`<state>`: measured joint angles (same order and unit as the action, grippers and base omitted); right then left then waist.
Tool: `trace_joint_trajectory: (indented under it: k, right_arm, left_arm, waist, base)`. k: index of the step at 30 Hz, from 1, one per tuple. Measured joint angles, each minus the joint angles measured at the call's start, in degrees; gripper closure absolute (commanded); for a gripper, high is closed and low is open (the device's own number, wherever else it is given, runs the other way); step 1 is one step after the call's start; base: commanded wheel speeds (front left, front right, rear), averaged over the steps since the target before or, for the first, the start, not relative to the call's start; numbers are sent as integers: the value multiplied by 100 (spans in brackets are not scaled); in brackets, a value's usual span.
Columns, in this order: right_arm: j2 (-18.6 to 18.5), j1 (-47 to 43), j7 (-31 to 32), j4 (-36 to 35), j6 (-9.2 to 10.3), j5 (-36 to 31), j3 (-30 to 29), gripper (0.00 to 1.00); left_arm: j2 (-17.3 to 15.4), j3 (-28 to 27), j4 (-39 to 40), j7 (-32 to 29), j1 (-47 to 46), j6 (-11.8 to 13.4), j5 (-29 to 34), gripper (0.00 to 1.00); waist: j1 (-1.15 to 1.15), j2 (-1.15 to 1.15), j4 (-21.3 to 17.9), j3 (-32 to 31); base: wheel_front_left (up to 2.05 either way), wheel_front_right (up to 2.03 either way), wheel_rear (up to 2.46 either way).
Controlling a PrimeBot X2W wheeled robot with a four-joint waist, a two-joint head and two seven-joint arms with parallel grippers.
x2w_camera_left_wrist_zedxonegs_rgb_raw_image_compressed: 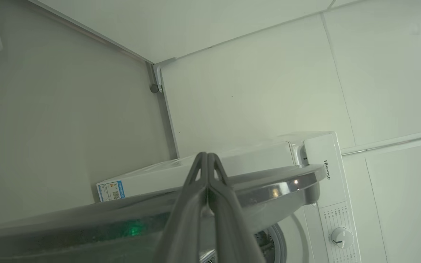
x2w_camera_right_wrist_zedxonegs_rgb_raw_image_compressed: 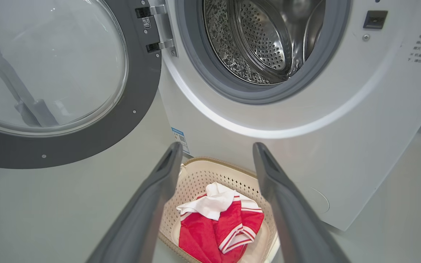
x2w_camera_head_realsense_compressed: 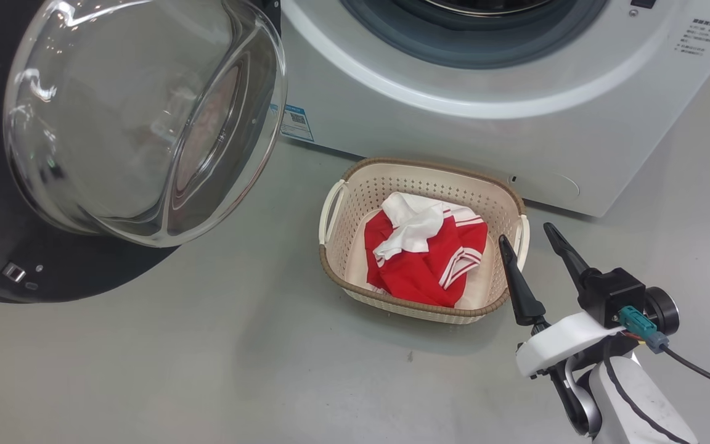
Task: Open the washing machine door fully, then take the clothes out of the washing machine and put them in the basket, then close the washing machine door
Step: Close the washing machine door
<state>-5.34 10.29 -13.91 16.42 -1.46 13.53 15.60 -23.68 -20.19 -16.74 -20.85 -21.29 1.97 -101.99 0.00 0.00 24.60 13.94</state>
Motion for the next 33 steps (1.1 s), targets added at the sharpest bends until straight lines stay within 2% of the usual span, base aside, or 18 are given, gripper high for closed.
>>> trace_joint_trajectory:
  k: [10,19,33]
  right_arm:
    - [0,12,0,3,-1,19,-42,0]
    - [3,83,-1,4,0,58,-100,0]
    - [12,105,-3,3,10,143,-216,0]
  left_arm:
    - [-37,168,-323,-383,-171,-31,-54,100]
    - [-111,170,-398,-822,-226,-183,-301,100]
    - [-141,337,-193,-1826,-164,-491,-720,100]
  waist:
    - [0,0,-39,79]
    - [0,0,-67,102]
    - [0,0,-147,117]
  base:
    - [0,0,0]
    - [0,0,0]
    - [0,0,0]
